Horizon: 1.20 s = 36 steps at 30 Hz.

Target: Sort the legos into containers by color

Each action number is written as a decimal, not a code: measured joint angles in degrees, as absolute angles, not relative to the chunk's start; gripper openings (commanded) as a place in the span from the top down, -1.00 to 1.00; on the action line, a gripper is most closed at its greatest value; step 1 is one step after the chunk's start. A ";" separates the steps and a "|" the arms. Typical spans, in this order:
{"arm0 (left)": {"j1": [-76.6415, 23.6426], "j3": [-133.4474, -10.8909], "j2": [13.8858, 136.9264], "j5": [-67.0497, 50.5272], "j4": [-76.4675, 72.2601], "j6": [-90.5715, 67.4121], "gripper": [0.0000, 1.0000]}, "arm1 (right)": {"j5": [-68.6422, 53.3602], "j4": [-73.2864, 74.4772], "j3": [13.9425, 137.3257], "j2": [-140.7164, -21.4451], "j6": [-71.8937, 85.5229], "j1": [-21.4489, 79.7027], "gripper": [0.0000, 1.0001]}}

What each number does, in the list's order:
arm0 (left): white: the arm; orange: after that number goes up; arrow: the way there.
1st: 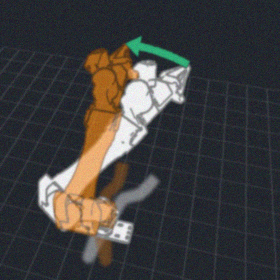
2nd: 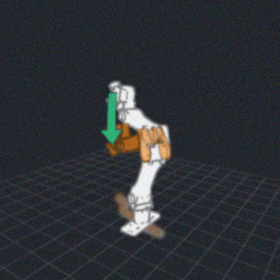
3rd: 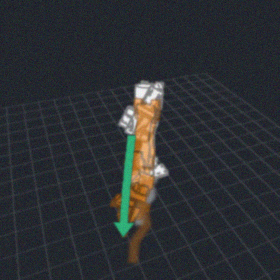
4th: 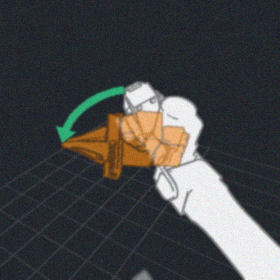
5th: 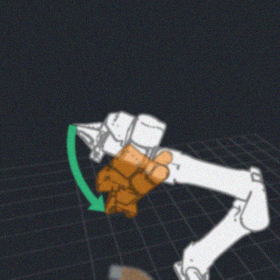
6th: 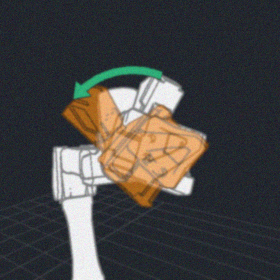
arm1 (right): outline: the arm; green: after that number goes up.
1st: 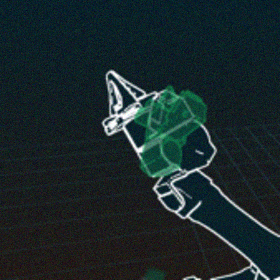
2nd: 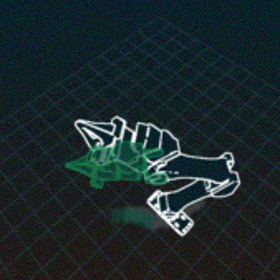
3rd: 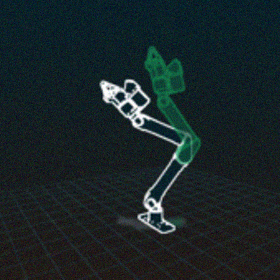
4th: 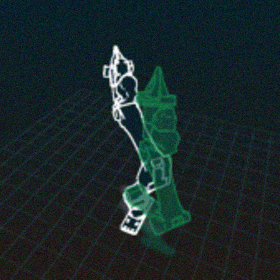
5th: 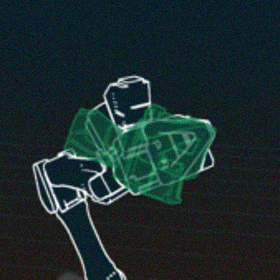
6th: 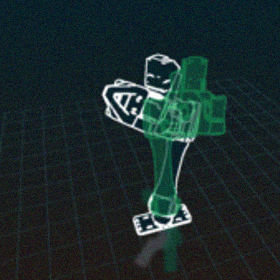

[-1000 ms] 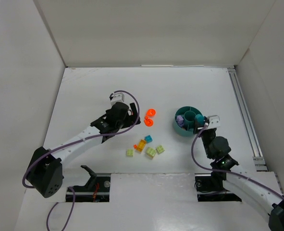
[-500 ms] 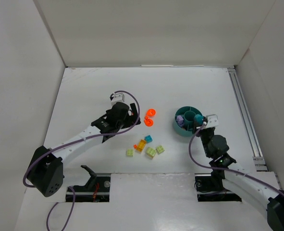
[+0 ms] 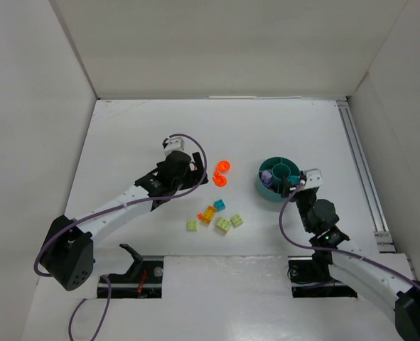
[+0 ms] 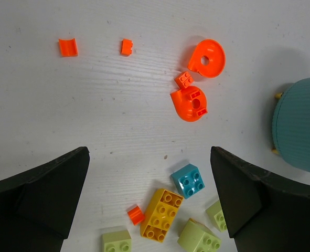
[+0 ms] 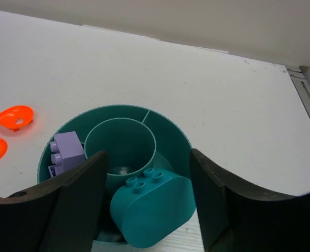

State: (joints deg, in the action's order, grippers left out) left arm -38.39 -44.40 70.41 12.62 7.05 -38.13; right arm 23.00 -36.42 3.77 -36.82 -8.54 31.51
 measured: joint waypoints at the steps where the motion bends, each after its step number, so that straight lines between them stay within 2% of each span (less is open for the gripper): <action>1: -38.39 -44.40 70.41 12.62 7.05 -38.13 -1.00 | 22.81 -36.34 3.77 -36.64 -8.54 31.51 -0.27; 4: -38.39 -44.40 70.41 12.62 7.05 -38.13 -1.00 | 22.20 -34.48 3.90 -35.75 -8.12 31.51 -0.05; 10: -38.39 -44.40 70.41 12.62 7.05 -38.13 -1.00 | 20.86 -31.79 4.03 -34.83 -7.14 31.51 -0.05; 16: -38.39 -44.40 70.41 12.45 7.05 -38.06 -1.00 | 19.20 -27.86 6.37 -34.46 -7.31 31.51 -0.27; 25: -38.39 -44.40 70.41 11.42 6.90 -37.74 -1.00 | 18.02 -15.38 22.61 -38.87 -8.78 31.51 -0.30; 29: -38.39 -44.40 70.41 11.07 6.63 -37.43 -1.00 | 18.28 -6.09 26.65 -40.42 -7.70 31.07 -0.17; 36: -38.39 -44.40 70.41 10.83 6.52 -36.56 -1.00 | 19.68 19.46 37.41 -40.38 -3.49 30.33 0.05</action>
State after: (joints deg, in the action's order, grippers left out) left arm -38.39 -44.40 70.41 10.83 6.52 -36.56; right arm 19.68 19.46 37.41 -40.38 -3.49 30.33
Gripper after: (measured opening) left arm 0.996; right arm 0.503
